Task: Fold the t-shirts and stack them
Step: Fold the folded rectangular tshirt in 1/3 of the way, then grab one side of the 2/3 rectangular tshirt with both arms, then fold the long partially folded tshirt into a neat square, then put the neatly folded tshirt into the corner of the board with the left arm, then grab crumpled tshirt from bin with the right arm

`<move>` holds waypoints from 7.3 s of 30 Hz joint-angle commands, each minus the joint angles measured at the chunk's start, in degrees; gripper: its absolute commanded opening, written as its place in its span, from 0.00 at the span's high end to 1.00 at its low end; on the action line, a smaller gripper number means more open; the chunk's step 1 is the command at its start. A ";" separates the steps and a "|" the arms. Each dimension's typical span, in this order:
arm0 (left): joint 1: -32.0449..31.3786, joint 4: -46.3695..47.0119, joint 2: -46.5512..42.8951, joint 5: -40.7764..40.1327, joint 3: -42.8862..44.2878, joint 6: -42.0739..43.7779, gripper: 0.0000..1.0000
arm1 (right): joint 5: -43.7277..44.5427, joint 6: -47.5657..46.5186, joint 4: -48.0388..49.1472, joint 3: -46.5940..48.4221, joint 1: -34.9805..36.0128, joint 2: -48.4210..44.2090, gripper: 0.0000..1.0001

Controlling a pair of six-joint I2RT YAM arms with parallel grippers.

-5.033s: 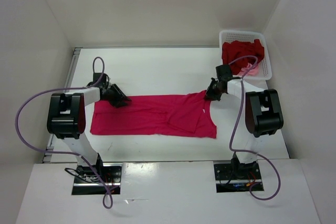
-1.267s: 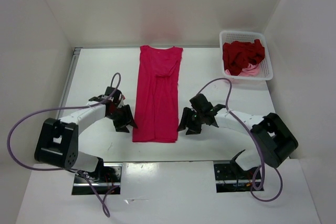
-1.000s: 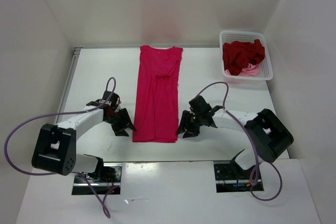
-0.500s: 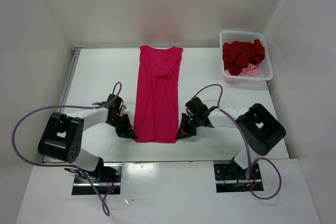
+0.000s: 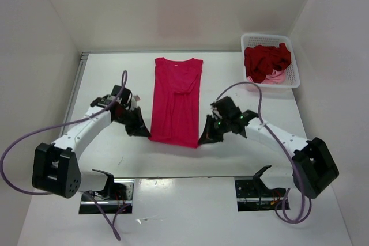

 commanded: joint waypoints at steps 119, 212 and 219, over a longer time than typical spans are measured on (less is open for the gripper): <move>3.25 16.67 42.73 -13.47 46.78 -3.12 1.00 | 1.23 -13.89 1.41 41.69 -24.44 37.33 1.00; -10.90 31.70 8.66 -4.94 6.73 -5.85 0.27 | 10.46 -6.96 8.77 65.20 -49.23 43.55 1.00; -7.56 32.22 10.24 -2.05 11.55 -5.85 0.27 | 8.01 -8.00 11.42 57.89 -48.62 18.95 1.00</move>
